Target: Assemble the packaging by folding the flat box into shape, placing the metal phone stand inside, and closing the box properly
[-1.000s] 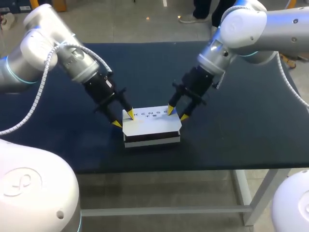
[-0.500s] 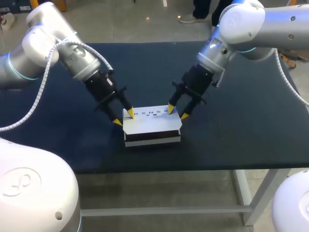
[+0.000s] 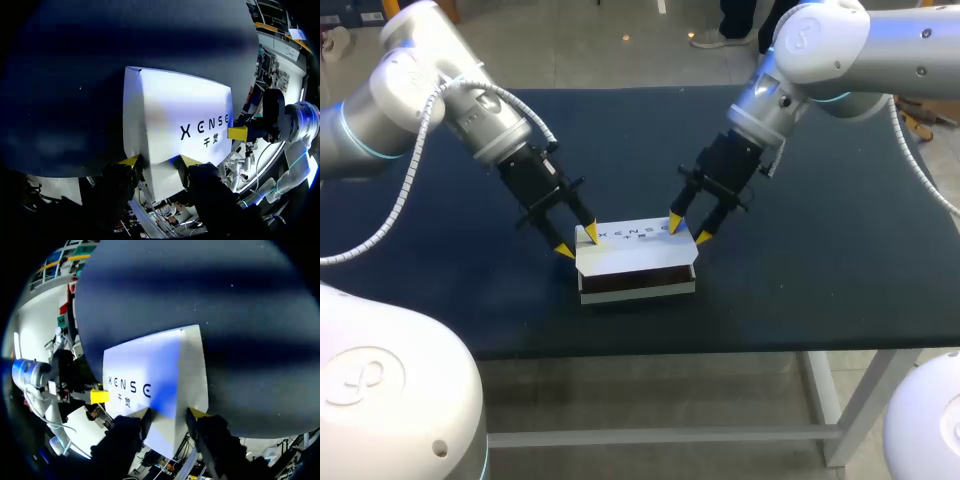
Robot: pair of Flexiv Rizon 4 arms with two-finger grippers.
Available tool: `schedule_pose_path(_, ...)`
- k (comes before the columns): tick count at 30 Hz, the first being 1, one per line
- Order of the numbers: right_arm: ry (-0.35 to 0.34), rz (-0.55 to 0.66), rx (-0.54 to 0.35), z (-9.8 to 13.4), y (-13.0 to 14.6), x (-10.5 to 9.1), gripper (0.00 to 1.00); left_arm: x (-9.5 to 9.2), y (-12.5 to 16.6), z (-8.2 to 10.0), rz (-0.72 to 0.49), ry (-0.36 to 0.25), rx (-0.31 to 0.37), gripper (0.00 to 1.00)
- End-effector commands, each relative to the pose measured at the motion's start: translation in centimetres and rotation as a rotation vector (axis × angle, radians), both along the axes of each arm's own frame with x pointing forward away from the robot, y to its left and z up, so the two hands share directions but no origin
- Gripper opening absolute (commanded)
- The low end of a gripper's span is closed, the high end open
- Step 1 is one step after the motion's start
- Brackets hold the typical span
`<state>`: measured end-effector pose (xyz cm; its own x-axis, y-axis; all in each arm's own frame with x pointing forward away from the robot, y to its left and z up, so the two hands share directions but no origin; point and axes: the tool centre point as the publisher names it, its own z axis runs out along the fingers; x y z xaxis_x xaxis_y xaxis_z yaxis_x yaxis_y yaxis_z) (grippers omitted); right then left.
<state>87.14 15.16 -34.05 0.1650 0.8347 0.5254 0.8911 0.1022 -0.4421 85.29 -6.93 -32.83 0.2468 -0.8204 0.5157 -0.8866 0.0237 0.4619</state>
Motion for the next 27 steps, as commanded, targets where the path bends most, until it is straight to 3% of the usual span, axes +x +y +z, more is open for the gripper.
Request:
schedule_pose_path(1, 0.009, 0.009, -0.005, 0.32, 0.57, 0.28, 0.5, 0.46, -0.46, 0.15, -0.01, 0.015, 0.008, 0.49)
schedule_pose_path(27, 0.07, 0.035, 0.001, -0.28, 1.36, 0.23, 0.5, 0.32, -0.7, 0.82, -0.022, 0.063, 0.02, 0.49)
